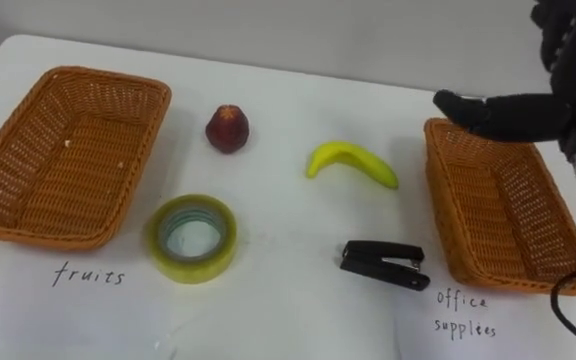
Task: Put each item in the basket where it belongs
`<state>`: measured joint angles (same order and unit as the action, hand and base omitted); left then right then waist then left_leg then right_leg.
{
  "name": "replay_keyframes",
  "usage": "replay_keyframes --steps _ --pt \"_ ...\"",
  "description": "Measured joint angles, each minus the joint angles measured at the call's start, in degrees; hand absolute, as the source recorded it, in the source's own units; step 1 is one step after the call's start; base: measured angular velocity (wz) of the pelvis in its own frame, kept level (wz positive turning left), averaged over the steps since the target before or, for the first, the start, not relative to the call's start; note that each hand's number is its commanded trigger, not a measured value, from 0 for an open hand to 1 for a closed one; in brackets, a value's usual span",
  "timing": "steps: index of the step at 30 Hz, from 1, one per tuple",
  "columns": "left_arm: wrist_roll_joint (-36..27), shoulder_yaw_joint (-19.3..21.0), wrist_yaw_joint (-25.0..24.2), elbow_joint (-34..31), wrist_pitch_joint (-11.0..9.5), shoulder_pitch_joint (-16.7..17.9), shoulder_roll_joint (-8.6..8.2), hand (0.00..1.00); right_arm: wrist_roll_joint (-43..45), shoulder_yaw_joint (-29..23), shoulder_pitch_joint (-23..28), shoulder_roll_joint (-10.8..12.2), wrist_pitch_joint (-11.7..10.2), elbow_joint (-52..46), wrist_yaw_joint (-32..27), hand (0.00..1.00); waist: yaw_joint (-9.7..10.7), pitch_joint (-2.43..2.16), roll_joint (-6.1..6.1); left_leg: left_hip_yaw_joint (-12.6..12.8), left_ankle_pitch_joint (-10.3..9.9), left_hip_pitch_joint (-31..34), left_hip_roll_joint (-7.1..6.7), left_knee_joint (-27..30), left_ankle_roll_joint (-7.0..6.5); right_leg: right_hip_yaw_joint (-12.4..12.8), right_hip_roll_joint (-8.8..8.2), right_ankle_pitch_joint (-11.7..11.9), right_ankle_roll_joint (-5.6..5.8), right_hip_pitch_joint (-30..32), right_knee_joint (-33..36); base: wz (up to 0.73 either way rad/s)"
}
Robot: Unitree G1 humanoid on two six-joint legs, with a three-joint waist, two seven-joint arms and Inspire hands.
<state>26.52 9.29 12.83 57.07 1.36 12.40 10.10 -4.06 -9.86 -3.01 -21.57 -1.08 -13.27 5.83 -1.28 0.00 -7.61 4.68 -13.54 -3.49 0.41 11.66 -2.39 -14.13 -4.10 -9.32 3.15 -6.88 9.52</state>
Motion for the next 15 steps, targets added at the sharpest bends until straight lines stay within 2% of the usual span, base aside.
replay_keyframes --steps 7,10,15 --pt "0.0 -0.6 -1.1 0.0 0.0 -0.5 0.20 0.00 5.6 0.3 0.0 -0.1 1.9 1.4 8.3 0.00 0.1 0.23 0.27 -0.1 0.0 0.5 -0.17 0.3 0.00 -0.1 0.00 0.0 0.00 0.1 -0.1 0.02" --pt "0.3 -1.1 -2.2 -0.2 0.3 -0.6 0.63 0.00 8.2 2.2 0.0 -0.9 2.6 1.4 11.3 0.00 -0.3 0.27 0.33 -0.1 0.0 0.8 -0.17 1.0 0.00 -0.2 0.00 0.0 0.00 0.1 -0.1 0.00" --pt "0.3 -1.3 -3.6 -2.0 0.9 -0.5 0.93 0.00 10.7 4.0 0.0 -1.0 4.0 1.4 16.6 0.00 -0.6 0.34 0.44 -0.2 0.0 1.0 -0.17 1.1 0.00 -0.3 0.02 0.0 0.00 0.2 0.0 0.00"
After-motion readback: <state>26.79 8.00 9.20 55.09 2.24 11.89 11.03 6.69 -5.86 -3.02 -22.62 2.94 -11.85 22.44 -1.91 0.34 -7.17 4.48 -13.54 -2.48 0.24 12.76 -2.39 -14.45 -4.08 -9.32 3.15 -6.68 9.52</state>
